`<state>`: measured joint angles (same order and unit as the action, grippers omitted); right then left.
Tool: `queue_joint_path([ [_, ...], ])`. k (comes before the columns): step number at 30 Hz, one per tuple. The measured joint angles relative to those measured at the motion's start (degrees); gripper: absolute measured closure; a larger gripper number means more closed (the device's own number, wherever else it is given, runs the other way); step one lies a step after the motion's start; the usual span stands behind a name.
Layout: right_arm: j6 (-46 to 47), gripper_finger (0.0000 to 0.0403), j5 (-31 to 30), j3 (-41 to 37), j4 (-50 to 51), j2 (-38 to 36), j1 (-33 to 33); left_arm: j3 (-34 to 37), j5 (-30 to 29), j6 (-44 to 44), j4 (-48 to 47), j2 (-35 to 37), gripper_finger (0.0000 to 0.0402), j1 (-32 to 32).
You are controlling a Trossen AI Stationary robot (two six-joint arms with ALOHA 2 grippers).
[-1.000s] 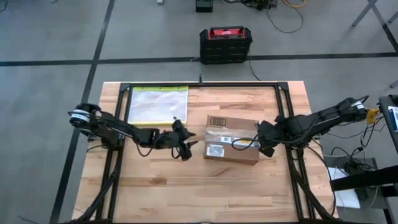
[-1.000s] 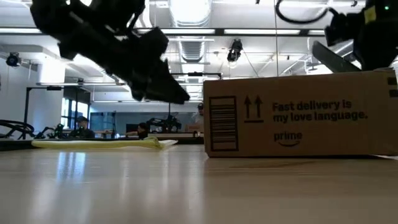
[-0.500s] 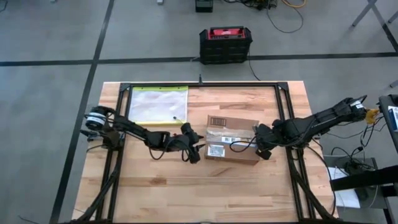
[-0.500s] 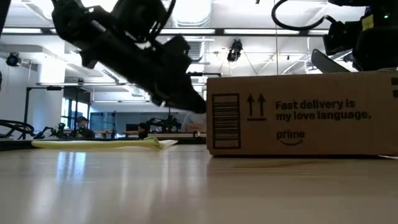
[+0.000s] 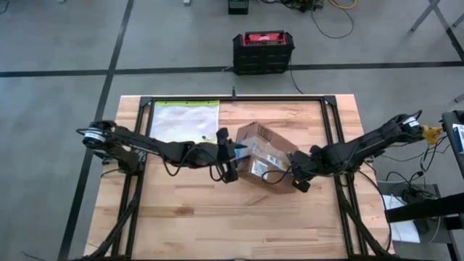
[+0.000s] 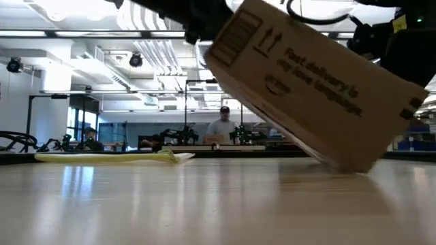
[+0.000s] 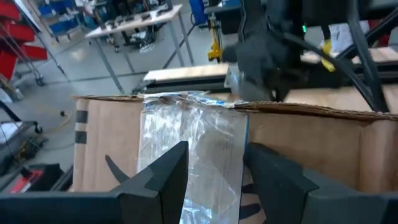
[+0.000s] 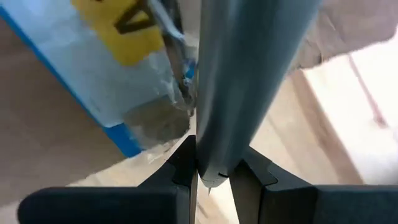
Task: Unpack boxes
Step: Open the box using the gray cutter
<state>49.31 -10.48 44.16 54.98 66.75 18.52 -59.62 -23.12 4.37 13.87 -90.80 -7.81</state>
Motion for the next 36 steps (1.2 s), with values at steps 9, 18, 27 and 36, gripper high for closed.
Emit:
queue_joint_path([
  [9, -4.0, 0.0358, -1.3, 0.2, -8.9, 5.2, 0.1, -5.0, 3.4, 2.5, -2.4, -0.2, 0.0246, -0.6],
  [18, -9.8, 0.0358, 0.2, 0.5, -21.4, 6.2, -0.7, -11.2, 4.9, 5.1, -8.6, -0.4, 0.0246, -0.6],
  [27, -10.3, 0.0358, 1.6, 0.5, -21.5, 7.0, -0.8, -16.4, 7.5, 6.3, -9.3, -4.3, 0.0246, -0.7],
  [36, -10.0, 0.0358, 3.1, 0.5, -21.0, 10.4, -0.8, -19.1, 7.2, 6.1, -11.6, -5.7, 0.0246, -1.5],
])
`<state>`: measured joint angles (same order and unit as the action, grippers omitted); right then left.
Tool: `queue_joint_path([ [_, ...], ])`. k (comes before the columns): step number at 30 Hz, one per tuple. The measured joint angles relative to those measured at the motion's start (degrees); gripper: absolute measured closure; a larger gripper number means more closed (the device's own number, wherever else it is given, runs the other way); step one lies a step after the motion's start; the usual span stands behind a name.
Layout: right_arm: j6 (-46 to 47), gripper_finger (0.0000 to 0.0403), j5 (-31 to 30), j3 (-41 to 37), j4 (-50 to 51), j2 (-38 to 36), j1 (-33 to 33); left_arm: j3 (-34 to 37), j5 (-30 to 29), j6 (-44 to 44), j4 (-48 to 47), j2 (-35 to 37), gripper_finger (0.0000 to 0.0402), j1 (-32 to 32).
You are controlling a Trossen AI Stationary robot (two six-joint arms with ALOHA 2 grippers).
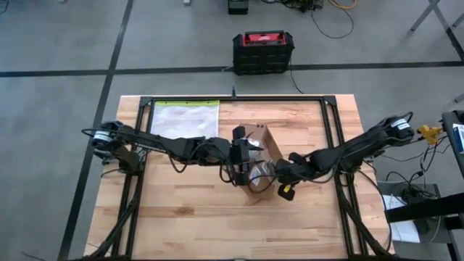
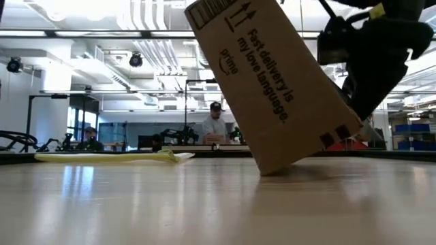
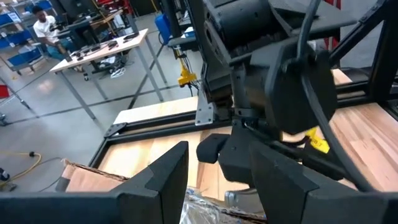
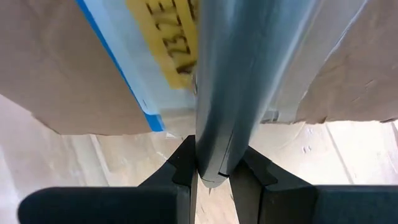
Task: Unpack boxes
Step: Open the box using the gray cutter
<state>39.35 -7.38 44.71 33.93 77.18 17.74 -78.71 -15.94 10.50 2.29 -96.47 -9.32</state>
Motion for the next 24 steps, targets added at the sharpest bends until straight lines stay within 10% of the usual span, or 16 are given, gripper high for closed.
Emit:
queue_joint_path([
  [14, -0.2, 0.0358, 1.5, -0.2, -3.2, 5.0, -0.9, -8.5, -8.9, -0.6, -23.8, 4.0, 0.0246, -1.5],
  [24, -9.6, 0.0358, 0.1, 7.3, -5.8, 2.3, -4.6, 0.5, -25.0, -24.6, -53.6, 17.0, 0.0246, -5.3],
])
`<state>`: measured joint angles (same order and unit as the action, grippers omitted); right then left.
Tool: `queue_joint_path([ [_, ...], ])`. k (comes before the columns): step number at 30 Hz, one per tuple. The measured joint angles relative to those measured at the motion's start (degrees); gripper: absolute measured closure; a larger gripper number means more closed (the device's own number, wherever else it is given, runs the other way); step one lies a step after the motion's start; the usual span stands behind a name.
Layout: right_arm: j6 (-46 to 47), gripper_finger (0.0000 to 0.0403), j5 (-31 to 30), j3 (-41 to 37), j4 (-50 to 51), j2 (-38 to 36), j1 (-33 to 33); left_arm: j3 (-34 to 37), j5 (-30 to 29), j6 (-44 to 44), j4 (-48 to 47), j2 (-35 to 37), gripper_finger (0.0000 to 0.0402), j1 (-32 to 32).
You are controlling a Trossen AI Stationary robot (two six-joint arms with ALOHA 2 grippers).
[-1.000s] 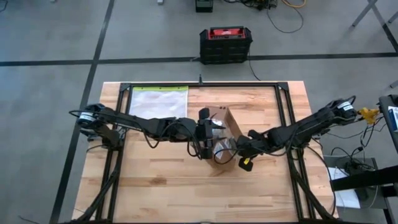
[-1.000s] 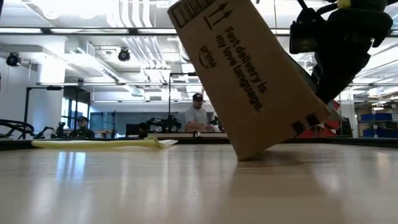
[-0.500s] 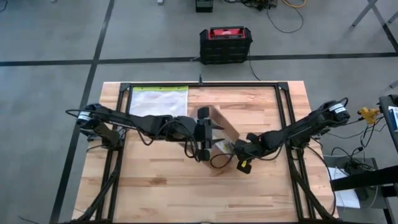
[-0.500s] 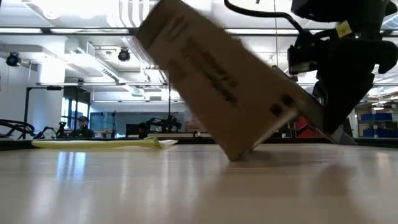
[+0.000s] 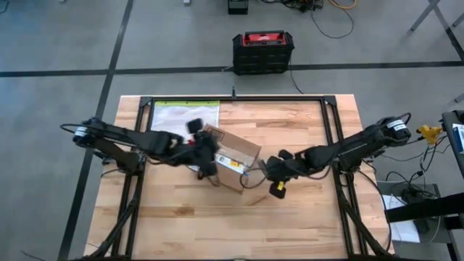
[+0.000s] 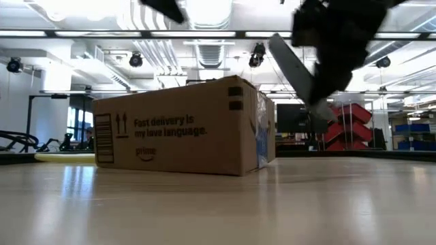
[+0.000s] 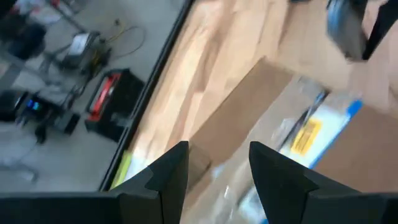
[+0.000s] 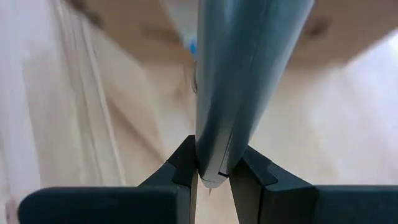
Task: Unpack boxes
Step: Open the box using the gray cutter
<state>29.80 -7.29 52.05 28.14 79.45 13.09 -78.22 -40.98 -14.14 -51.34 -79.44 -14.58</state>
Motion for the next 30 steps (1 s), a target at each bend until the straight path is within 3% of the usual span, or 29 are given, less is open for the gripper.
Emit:
queue_joint_path([
  [11, -13.1, 0.0358, 1.6, 14.5, 6.6, 3.3, -7.0, 28.3, -0.1, -24.1, -1.2, 20.6, 0.0246, 0.2],
  [16, -16.6, 0.0358, 1.6, 17.6, 6.9, 8.4, -9.7, 34.7, 0.4, -29.9, -1.1, 22.2, 0.0255, 0.2],
  [20, -17.8, 0.0358, 1.8, 20.2, 10.2, 11.1, -10.4, 37.7, 4.3, -32.9, -2.7, 21.8, 0.0265, 0.2],
  [30, -16.9, 0.0358, 1.5, 20.9, 13.7, 12.1, -10.6, 45.1, 7.6, -34.9, -1.8, 21.9, 0.0282, 0.2],
])
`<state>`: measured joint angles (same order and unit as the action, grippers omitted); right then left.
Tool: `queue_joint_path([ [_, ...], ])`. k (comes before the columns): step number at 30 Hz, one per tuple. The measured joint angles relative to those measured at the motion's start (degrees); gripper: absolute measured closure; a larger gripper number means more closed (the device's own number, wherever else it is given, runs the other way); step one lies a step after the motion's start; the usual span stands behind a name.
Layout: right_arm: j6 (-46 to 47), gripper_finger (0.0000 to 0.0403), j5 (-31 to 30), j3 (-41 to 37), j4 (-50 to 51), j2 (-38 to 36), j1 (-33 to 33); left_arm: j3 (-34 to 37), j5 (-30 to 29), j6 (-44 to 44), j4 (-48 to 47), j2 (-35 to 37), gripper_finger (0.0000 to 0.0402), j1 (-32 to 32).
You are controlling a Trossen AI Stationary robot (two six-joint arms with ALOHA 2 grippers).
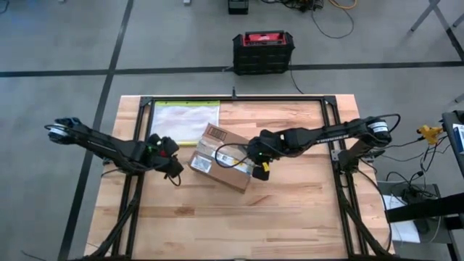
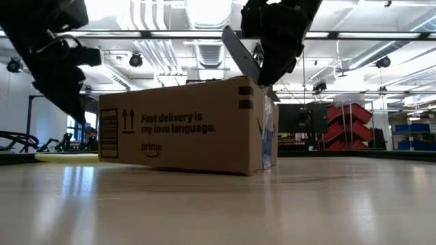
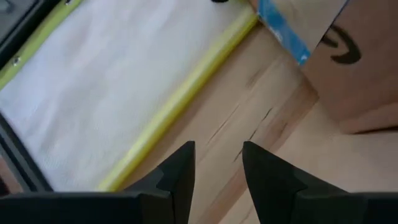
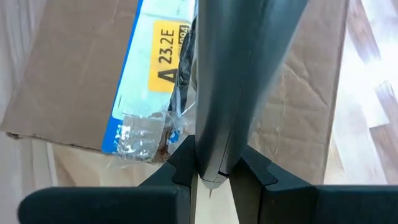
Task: Unpack boxes
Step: Open the box using the gray cutter
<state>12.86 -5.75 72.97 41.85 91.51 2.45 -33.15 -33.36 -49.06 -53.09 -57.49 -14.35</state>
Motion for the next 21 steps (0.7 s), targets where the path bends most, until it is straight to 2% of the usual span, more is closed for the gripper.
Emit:
queue_joint_path([
  [11, 4.1, 0.0358, -0.8, -2.5, 2.8, -0.7, 2.5, 8.7, 2.2, -0.2, 14.3, 0.3, 0.0264, 0.0],
  [14, 5.7, 0.0361, -0.4, -3.1, 3.2, -1.0, 3.7, 11.4, 2.9, 1.3, 22.1, 0.2, 0.0261, -0.1],
  [19, 8.4, 0.0363, -0.8, -4.2, 3.2, -1.3, 5.5, 14.3, 2.9, 9.5, 40.9, -0.6, 0.0263, -0.1],
  [21, 9.5, 0.0363, -0.7, -4.9, 3.0, -1.4, 5.9, 14.7, 2.7, 11.4, 44.4, -1.5, 0.0267, 0.0],
])
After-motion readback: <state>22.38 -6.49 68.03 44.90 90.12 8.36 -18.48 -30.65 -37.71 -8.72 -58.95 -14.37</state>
